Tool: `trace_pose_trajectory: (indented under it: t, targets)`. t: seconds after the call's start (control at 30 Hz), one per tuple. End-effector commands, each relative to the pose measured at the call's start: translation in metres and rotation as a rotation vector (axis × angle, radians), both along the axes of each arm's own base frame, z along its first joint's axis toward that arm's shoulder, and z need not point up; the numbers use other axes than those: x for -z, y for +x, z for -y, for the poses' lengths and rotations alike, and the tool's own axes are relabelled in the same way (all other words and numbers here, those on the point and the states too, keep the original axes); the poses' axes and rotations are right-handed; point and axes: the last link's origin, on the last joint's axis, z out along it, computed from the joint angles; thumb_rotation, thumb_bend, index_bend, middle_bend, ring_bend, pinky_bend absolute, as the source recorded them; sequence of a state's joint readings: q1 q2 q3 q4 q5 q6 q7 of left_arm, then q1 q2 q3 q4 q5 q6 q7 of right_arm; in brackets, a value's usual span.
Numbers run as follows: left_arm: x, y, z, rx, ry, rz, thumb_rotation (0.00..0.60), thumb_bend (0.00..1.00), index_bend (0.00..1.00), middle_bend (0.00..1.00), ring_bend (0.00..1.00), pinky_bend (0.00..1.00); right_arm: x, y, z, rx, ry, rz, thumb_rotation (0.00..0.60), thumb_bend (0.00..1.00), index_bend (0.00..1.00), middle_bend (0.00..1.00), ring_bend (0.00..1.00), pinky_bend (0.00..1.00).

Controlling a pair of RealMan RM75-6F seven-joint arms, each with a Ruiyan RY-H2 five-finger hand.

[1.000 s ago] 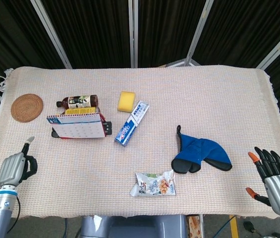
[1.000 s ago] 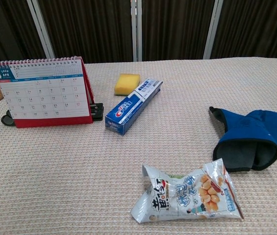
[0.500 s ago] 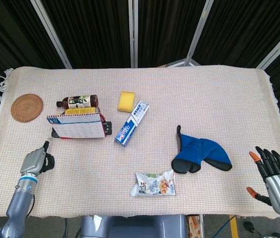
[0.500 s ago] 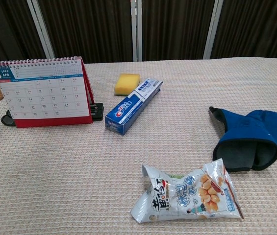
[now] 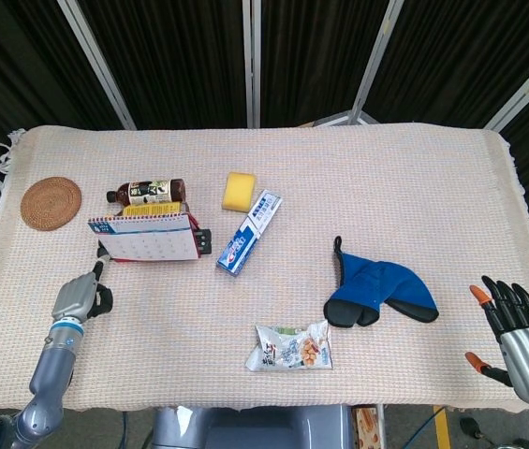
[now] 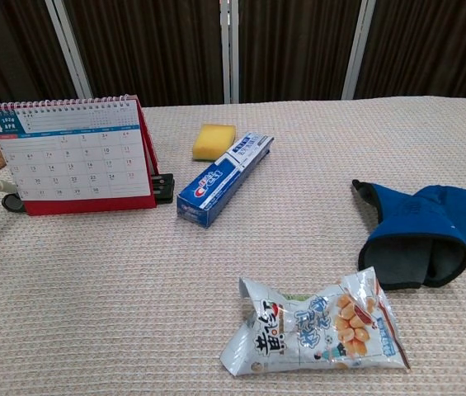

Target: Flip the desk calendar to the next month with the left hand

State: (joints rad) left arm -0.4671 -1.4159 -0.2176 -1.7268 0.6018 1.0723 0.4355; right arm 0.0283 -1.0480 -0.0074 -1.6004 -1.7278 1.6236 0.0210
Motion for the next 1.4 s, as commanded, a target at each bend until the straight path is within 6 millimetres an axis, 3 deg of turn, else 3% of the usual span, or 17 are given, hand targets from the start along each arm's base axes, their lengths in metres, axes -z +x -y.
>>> trace_pose_trajectory:
  t: [0.03, 0.33, 0.5, 0.9, 1.07, 1.17, 1.27, 1.4]
  targets:
    - [0.003, 0.003, -0.004, 0.004, -0.006, -0.003, 0.600, 0.73, 0.00, 0.76, 0.75, 0.66, 0.000, 0.000, 0.000, 0.001, 0.000, 0.002, 0.600, 0.04, 0.00, 0.00, 0.00, 0.00]
    - [0.011, 0.017, -0.013, 0.037, -0.017, -0.005, 0.600, 0.73, 0.00, 0.76, 0.75, 0.66, -0.001, -0.001, 0.001, 0.003, -0.002, 0.005, 0.600, 0.04, 0.00, 0.00, 0.00, 0.00]
    - [0.012, 0.036, -0.015, 0.109, -0.011, 0.017, 0.600, 0.73, 0.00, 0.76, 0.75, 0.66, -0.002, -0.001, 0.001, 0.003, -0.005, 0.002, 0.600, 0.04, 0.00, 0.00, 0.00, 0.00]
    - [-0.013, 0.086, -0.007, 0.321, 0.077, 0.073, 0.600, 0.72, 0.00, 0.74, 0.74, 0.64, -0.003, -0.001, -0.001, 0.001, -0.013, 0.001, 0.600, 0.04, 0.00, 0.00, 0.00, 0.00]
    - [-0.035, 0.101, -0.003, 0.425, 0.181, 0.069, 0.600, 0.72, 0.00, 0.61, 0.64, 0.58, -0.004, 0.000, -0.002, 0.000, -0.016, 0.003, 0.600, 0.04, 0.00, 0.00, 0.00, 0.00]
    - [-0.062, 0.106, -0.006, 0.531, 0.312, -0.020, 0.600, 0.72, 0.00, 0.50, 0.54, 0.52, -0.004, 0.000, -0.003, 0.000, -0.018, 0.002, 0.600, 0.04, 0.00, 0.00, 0.00, 0.00]
    - [-0.072, 0.099, -0.014, 0.539, 0.344, -0.102, 0.600, 0.69, 0.00, 0.32, 0.40, 0.43, -0.004, 0.000, -0.003, 0.000, -0.018, 0.003, 0.600, 0.04, 0.00, 0.00, 0.00, 0.00]
    - [-0.077, 0.090, -0.026, 0.507, 0.315, -0.145, 0.600, 0.33, 0.00, 0.04, 0.14, 0.21, -0.004, -0.001, -0.002, 0.004, -0.016, 0.002, 0.600, 0.04, 0.00, 0.00, 0.00, 0.00]
